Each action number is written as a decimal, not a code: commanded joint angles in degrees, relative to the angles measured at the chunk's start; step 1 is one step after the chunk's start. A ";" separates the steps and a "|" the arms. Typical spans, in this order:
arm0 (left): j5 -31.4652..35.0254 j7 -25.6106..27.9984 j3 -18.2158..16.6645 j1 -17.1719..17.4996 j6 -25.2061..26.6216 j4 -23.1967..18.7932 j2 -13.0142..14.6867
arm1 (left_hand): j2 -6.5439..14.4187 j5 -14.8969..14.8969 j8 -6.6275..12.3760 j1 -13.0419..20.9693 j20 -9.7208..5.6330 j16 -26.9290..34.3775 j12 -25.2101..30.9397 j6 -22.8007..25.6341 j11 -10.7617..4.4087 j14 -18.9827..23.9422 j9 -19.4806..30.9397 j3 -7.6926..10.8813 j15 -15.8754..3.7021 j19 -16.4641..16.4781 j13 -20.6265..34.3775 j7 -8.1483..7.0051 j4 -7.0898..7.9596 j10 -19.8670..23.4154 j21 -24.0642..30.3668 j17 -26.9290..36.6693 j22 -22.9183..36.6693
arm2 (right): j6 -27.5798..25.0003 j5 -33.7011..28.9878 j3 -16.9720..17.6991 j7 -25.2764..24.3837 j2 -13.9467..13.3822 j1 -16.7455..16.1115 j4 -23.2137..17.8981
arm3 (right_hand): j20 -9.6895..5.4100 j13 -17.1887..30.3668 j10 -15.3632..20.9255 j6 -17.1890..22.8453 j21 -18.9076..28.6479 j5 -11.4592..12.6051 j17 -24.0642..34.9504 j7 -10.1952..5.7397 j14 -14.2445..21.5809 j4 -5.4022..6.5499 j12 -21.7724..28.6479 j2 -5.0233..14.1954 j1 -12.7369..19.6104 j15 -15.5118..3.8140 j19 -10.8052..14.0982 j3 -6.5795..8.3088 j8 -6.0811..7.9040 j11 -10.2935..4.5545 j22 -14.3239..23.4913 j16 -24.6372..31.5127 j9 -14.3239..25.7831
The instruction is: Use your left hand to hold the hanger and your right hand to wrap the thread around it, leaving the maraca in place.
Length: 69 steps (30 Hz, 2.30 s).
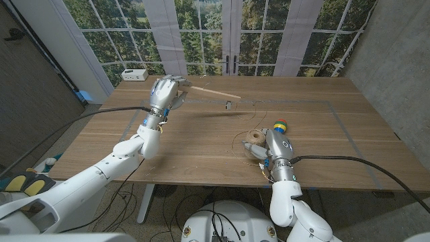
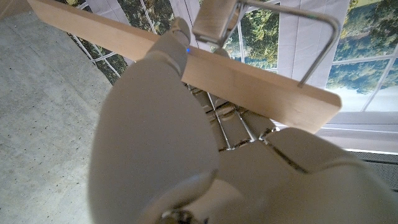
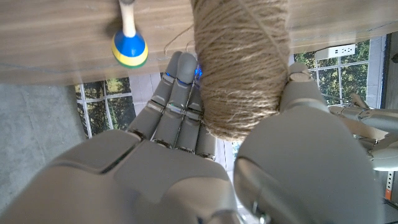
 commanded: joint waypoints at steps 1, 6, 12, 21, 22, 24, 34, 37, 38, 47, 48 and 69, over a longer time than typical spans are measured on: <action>-0.57 0.40 -0.24 0.49 0.14 0.45 -0.18 | 8.86 0.33 0.26 7.62 -6.25 -0.07 -0.13 3.02 0.00 1.06 1.44 0.53 -2.68 -0.28 0.31 2.47 0.56 0.16 0.41 0.36 0.18 | 0.25 -1.71 3.28 -0.94 -1.06 1.05 -2.44 | -3.89 6.88 3.94 5.69 0.48 0.54 1.62 -4.91 1.04 0.66 3.77 18.19 18.71 -7.85 -0.90 -0.10 -0.06 -3.63 0.01 0.26 0.67; -0.97 0.35 -0.22 0.31 -0.13 0.84 -0.36 | 8.86 0.33 0.23 7.60 -6.27 -0.16 -0.24 3.04 0.09 1.11 1.44 0.56 -2.63 -0.33 0.39 2.43 0.54 0.28 0.52 0.43 0.18 | 3.32 0.30 6.01 -3.29 0.22 1.04 -2.36 | -3.70 8.28 3.64 6.04 0.86 0.77 2.54 -4.98 0.89 1.10 4.66 18.35 18.89 -7.89 -1.40 -0.17 -0.26 -3.75 -0.15 -0.09 0.97; -1.21 0.41 -0.17 0.38 0.07 1.17 -0.54 | 8.86 0.33 0.22 7.58 -6.29 -0.29 -0.42 3.13 0.04 1.09 1.43 0.61 -2.63 -0.41 0.45 2.46 0.52 0.30 0.64 0.54 0.18 | 11.42 6.82 9.70 -6.48 2.89 0.75 -0.78 | -3.56 10.18 3.67 6.62 1.66 0.84 2.16 -4.70 1.18 1.50 6.04 18.56 19.55 -7.98 -1.65 -0.23 -0.67 -3.50 -0.47 -1.34 1.13; -1.51 0.51 -0.13 0.40 0.08 1.29 -0.63 | 8.83 0.32 0.19 7.53 -6.31 -0.43 -0.68 3.17 0.12 1.20 1.45 0.67 -2.69 -0.52 0.46 2.41 0.50 0.48 0.82 0.70 0.17 | 18.57 11.60 11.13 -8.38 5.90 2.58 2.36 | -3.51 9.14 4.17 7.38 2.65 0.39 -0.63 -4.16 3.30 1.84 5.69 18.52 20.39 -8.00 -2.09 -0.63 -1.17 -2.99 -1.05 -3.35 1.10; -1.60 0.55 -0.13 0.36 -0.05 1.34 -0.65 | 8.82 0.32 0.17 7.51 -6.31 -0.43 -0.71 3.21 0.06 1.30 1.41 0.66 -2.68 -0.54 0.50 2.46 0.50 0.46 0.85 0.70 0.17 | 19.06 11.81 11.20 -8.71 6.28 2.84 2.71 | -3.49 8.71 4.32 7.55 2.87 0.30 -1.14 -4.17 3.59 1.87 5.48 18.46 20.58 -8.01 -2.20 -0.71 -1.26 -2.92 -1.18 -3.82 1.06; -1.67 0.73 -0.09 0.29 -0.25 1.42 -0.76 | 8.82 0.32 0.15 7.54 -6.33 -0.49 -0.77 3.19 0.08 1.24 1.42 0.69 -2.67 -0.56 0.51 2.49 0.47 0.51 0.89 0.74 0.17 | 20.19 12.63 11.50 -8.74 6.69 3.38 3.21 | -3.51 8.43 4.07 7.55 3.15 0.20 -1.49 -4.14 3.97 1.91 5.18 18.41 20.82 -8.02 -2.34 -0.79 -1.44 -2.90 -1.36 -4.26 1.03; -1.38 1.00 0.12 0.14 -0.43 1.21 -0.98 | 8.80 0.32 0.09 7.46 -6.34 -0.66 -0.98 3.30 -0.11 1.33 1.36 0.74 -2.68 -0.68 0.68 2.42 0.49 0.65 1.09 0.90 0.17 | 20.23 12.54 11.81 -10.17 9.66 7.41 5.44 | -3.94 7.40 3.63 7.53 3.74 0.04 -3.00 -4.53 3.93 2.56 4.13 18.37 20.87 -7.93 -3.47 -1.20 -1.83 -2.75 -1.92 -6.38 0.87; -1.53 1.07 -0.05 0.35 -0.25 0.84 -1.04 | 8.78 0.32 0.03 7.47 -6.36 -0.70 -1.05 3.22 -0.07 1.42 1.35 0.77 -2.65 -0.71 0.69 2.45 0.46 0.74 1.15 0.95 0.16 | 19.27 12.02 11.80 -10.32 10.29 8.80 5.69 | -4.14 7.20 3.53 7.63 3.84 0.04 -2.80 -4.76 3.94 2.81 3.90 18.27 20.70 -7.89 -3.76 -1.32 -1.84 -2.79 -2.06 -6.61 0.84; -1.74 1.35 -0.11 0.39 -0.46 0.91 -1.19 | 8.78 0.32 0.04 7.46 -6.36 -0.70 -1.07 3.28 -0.07 1.49 1.36 0.77 -2.61 -0.73 0.70 2.43 0.47 0.79 1.17 0.96 0.16 | 19.08 11.74 11.75 -10.22 10.22 9.29 5.77 | -4.26 7.27 3.62 7.60 3.88 0.05 -2.79 -4.81 3.87 2.90 3.95 18.26 20.64 -7.89 -3.87 -1.36 -1.86 -3.05 -2.12 -6.77 0.83; -2.04 1.25 -0.25 1.00 -1.04 -0.30 -1.27 | 8.75 0.33 0.01 7.41 -6.40 -0.84 -1.21 3.32 0.10 1.56 1.38 0.81 -2.71 -0.79 0.83 2.56 0.47 0.94 1.32 1.05 0.16 | 14.32 6.16 9.25 -9.30 10.27 15.16 7.58 | -4.52 7.02 3.84 7.90 4.25 0.14 -2.43 -5.35 3.80 3.25 3.69 18.00 20.50 -7.93 -4.23 -1.61 -1.85 -3.06 -2.49 -7.42 0.75; -2.63 1.04 -0.40 1.17 -1.38 -0.50 -1.33 | 8.75 0.34 0.01 7.41 -6.40 -0.85 -1.27 3.36 0.03 1.60 1.37 0.82 -2.63 -0.81 0.83 2.52 0.46 0.88 1.34 1.07 0.16 | 13.64 5.26 8.79 -9.34 10.35 15.86 7.97 | -4.52 7.00 3.90 7.91 4.27 0.15 -2.37 -5.34 3.84 3.26 3.69 18.01 20.51 -7.93 -4.26 -1.62 -1.85 -3.02 -2.51 -7.42 0.75; -13.18 -6.86 -4.12 3.75 -9.76 -3.91 -1.54 | 8.64 0.39 -0.13 7.46 -6.42 -1.10 -1.72 3.33 0.03 1.94 1.43 0.94 -2.57 -0.94 1.12 2.60 0.38 1.12 1.74 1.36 0.16 | 5.39 -6.81 2.69 -5.79 9.93 27.87 14.01 | -4.94 7.32 4.50 8.58 5.01 0.39 -1.58 -5.80 4.07 3.55 3.73 17.76 20.68 -7.91 -4.93 -2.02 -1.80 -3.40 -3.26 -8.52 0.56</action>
